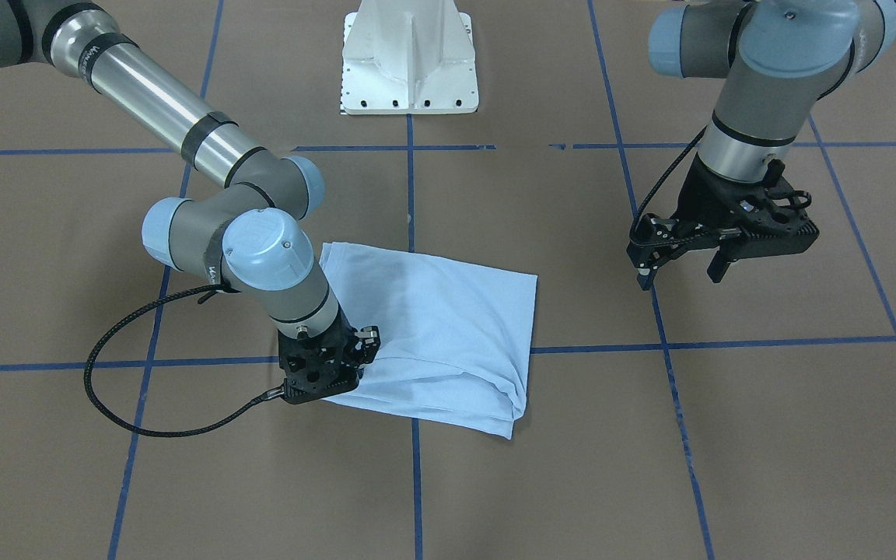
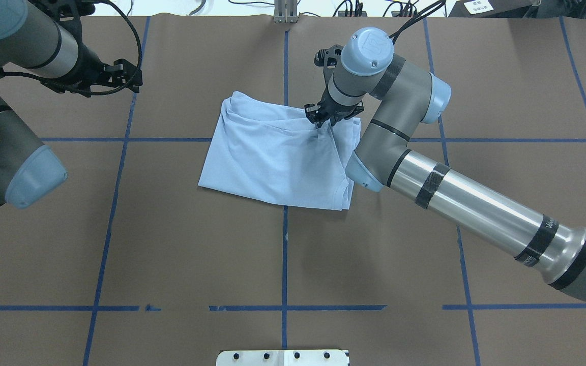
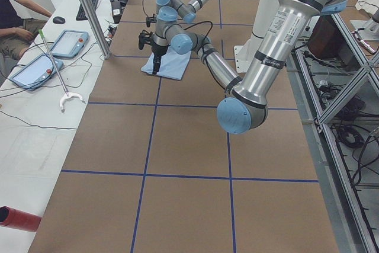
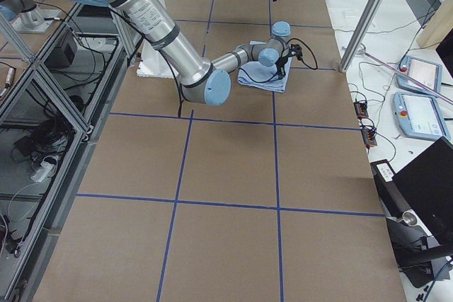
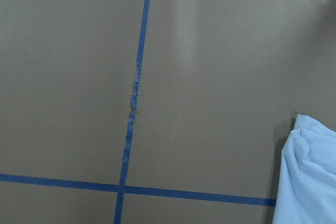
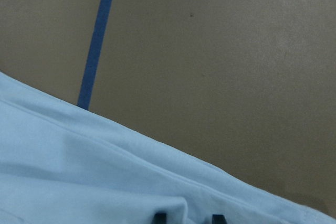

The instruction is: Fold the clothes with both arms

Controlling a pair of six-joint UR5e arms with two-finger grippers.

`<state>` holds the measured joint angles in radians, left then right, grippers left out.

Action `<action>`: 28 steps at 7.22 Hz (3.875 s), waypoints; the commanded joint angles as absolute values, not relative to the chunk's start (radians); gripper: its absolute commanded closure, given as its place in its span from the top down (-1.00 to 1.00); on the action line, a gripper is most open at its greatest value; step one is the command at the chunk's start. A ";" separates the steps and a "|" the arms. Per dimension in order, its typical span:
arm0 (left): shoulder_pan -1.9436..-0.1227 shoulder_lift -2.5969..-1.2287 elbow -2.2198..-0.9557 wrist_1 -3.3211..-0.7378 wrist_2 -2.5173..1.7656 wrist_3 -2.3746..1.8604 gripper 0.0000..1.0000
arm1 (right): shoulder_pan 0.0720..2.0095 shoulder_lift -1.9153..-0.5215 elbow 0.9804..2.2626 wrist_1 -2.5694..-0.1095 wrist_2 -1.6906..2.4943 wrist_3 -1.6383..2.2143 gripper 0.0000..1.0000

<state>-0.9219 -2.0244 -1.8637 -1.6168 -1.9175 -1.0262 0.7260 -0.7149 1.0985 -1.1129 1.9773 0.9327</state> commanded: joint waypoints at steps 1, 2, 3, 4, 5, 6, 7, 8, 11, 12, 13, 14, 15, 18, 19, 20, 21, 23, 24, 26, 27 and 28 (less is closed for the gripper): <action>-0.922 -2.025 -1.864 -1.617 -1.917 -1.026 1.00 | 0.724 -0.715 1.098 -1.114 1.977 0.933 -0.95; -0.922 -2.025 -1.864 -1.617 -1.917 -1.026 1.00 | 0.724 -0.716 1.098 -1.114 1.977 0.933 -1.00; -0.922 -2.025 -1.864 -1.617 -1.930 -1.028 1.00 | 0.724 -0.718 1.098 -1.114 1.977 0.931 -1.00; -0.920 -2.025 -1.864 -1.617 -1.934 -1.029 1.00 | 0.729 -0.721 1.100 -1.115 1.974 0.924 -1.00; -0.920 -2.026 -1.864 -1.617 -1.934 -1.032 1.00 | 0.757 -0.722 1.100 -1.118 1.976 0.878 -1.00; -0.920 -2.026 -1.864 -1.618 -1.934 -1.035 1.00 | 0.773 -0.729 1.100 -1.121 1.977 0.865 -1.00; -0.919 -2.026 -1.864 -1.617 -1.936 -1.037 1.00 | 0.779 -0.733 1.100 -1.123 1.976 0.848 -1.00; -0.919 -2.026 -1.864 -1.617 -1.936 -1.037 1.00 | 0.778 -0.739 1.100 -1.123 1.976 0.853 -1.00; -0.922 -2.023 -1.870 -1.618 -1.936 -1.029 1.00 | 0.822 -0.742 1.100 -1.127 2.005 0.836 1.00; -0.931 -2.013 -1.884 -1.618 -1.939 -1.025 1.00 | 0.881 -0.782 1.120 -1.149 2.084 0.798 1.00; -0.934 -1.952 -1.919 -1.623 -1.940 -0.984 1.00 | 0.941 -0.860 1.203 -1.202 2.141 0.717 1.00; -0.962 -1.892 -1.949 -1.629 -1.981 -0.921 1.00 | 1.025 -0.958 1.327 -1.301 2.192 0.627 1.00; -1.016 -1.797 -2.020 -1.631 -2.029 -0.823 1.00 | 1.105 -1.056 1.489 -1.430 2.247 0.524 1.00; -1.391 -1.541 -2.041 -1.626 -2.218 -0.207 1.00 | 1.285 -1.342 1.926 -1.889 2.260 0.150 1.00; -1.501 -1.523 -1.952 -1.623 -2.244 -0.020 1.00 | 1.372 -1.391 1.931 -1.929 2.284 -0.002 1.00; -1.596 -1.514 -1.842 -1.632 -2.247 0.155 1.00 | 1.446 -1.434 1.898 -1.934 2.321 -0.143 1.00; -1.648 -1.508 -1.789 -1.632 -2.272 0.217 1.00 | 1.495 -1.480 1.878 -1.934 2.336 -0.244 1.00; -1.652 -1.463 -1.784 -1.634 -2.319 0.183 1.00 | 1.535 -1.563 1.862 -1.930 2.333 -0.305 1.00; -1.648 -1.459 -1.787 -1.652 -2.294 0.192 1.00 | 1.542 -1.616 1.862 -1.919 2.339 -0.286 1.00; -1.648 -1.459 -1.764 -1.695 -2.292 0.181 1.00 | 1.536 -1.611 1.786 -1.895 2.417 -0.237 1.00; -1.646 -1.460 -1.729 -1.695 -2.287 0.181 1.00 | 1.540 -1.614 1.711 -1.781 2.416 -0.235 1.00; -1.643 -1.476 -1.670 -1.698 -2.286 0.183 1.00 | 1.564 -1.617 1.645 -1.649 2.421 -0.226 1.00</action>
